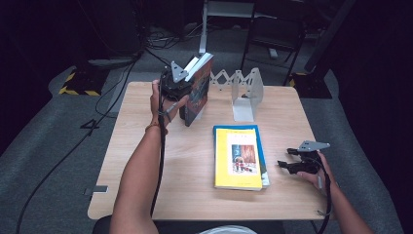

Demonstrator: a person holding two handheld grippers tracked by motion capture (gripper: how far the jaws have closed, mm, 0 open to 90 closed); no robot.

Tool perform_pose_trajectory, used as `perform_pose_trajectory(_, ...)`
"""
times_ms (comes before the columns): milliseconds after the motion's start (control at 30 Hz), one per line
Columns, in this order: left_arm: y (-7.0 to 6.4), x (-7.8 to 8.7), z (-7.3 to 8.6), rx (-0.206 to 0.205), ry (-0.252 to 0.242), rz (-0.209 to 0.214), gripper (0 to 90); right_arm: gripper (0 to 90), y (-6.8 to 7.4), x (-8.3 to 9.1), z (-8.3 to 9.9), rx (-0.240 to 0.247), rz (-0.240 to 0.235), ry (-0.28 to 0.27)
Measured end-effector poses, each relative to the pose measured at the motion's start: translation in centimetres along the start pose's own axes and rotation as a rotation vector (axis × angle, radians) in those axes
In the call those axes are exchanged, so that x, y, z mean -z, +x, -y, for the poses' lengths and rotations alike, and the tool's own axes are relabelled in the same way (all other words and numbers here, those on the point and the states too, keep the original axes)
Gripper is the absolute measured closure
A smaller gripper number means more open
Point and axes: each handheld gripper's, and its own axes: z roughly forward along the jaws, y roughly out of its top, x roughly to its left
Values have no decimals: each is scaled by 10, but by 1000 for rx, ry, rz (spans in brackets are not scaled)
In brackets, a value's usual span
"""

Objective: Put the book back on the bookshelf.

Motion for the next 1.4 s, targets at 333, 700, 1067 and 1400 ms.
perform_pose_trajectory(333,-2,15,15,-39,21,18,603,251,0,0,0,0,1,0)
perform_pose_trajectory(700,-6,31,46,-58,61,44,587,251,0,0,0,-2,2,0)
perform_pose_trajectory(1067,-26,39,84,-102,125,118,574,251,0,0,0,-2,3,0)
perform_pose_trajectory(1400,-51,47,119,-135,223,236,538,251,0,0,0,-2,3,0)
